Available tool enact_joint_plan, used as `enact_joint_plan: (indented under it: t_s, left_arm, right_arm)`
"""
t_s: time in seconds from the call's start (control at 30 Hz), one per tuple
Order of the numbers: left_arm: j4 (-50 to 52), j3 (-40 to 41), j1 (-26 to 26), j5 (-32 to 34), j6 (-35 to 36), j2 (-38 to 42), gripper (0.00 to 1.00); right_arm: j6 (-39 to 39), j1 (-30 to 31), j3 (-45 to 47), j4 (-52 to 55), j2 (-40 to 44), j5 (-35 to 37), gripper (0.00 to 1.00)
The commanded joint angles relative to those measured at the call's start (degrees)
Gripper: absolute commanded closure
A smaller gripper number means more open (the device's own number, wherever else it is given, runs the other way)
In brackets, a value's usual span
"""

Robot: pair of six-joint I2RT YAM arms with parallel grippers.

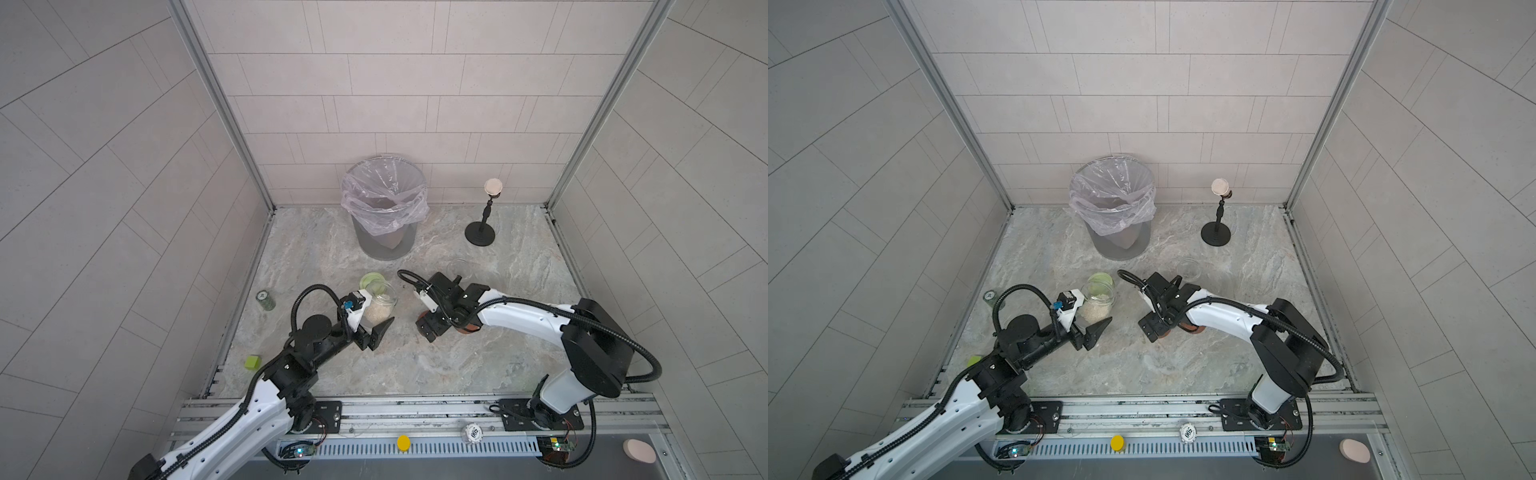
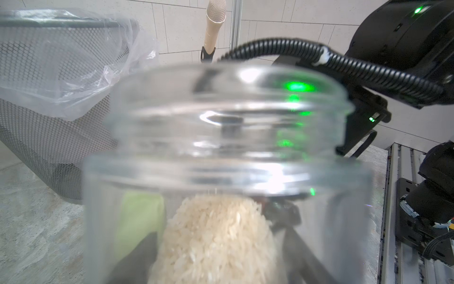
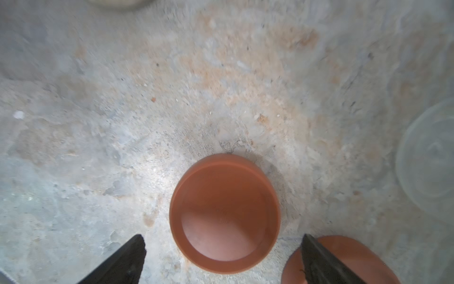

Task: Empty moldy rice from jars
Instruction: Place the lid at the center of the board, then pour the moldy rice from the jar into the trash bin.

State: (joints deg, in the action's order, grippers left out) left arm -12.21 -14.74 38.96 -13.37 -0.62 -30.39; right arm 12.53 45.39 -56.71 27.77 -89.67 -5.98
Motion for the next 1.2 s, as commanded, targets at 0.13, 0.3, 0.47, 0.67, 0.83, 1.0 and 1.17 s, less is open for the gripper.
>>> enact_joint_plan:
  t_s: [0.13,0.3,0.47,0.67,0.83,1.0,1.17]
  left_arm:
    - [-6.71,-0.98,-0.35,0.68,-0.69,2.06,1.00]
    - [-6.79,-1.69,-0.33,0.79,-1.05,2.18,1.00]
    - [-6.87,-3.69,-0.38,1.48,-1.05,1.34,1.00]
    - [-5.39,-8.40,-0.37,3.76,-0.45,-1.44,1.00]
    - [5.21,-19.90,-0.37,9.02,4.69,-9.86,1.00]
    - [8.94,-30.52,-0.92,8.01,9.37,-18.74,1.00]
    - [12.67,-42.22,-5.73,1.17,11.42,-27.47,1.00]
  right_arm:
    - [1.30,0.32,-2.63,5.28,6.88,1.80,0.00]
    - [3.13,-0.03,-3.06,7.36,12.02,3.83,0.01]
    - [5.12,-0.90,-3.91,8.21,18.51,4.44,0.02]
    - [5.49,-3.01,-6.50,8.95,24.69,-0.11,0.03]
    - [7.47,-5.99,-7.38,3.85,28.82,-2.93,0.03]
    - [13.66,-7.66,-10.16,-2.57,29.26,8.22,0.05]
    - [11.76,-7.76,-17.95,-5.13,26.25,9.78,0.05]
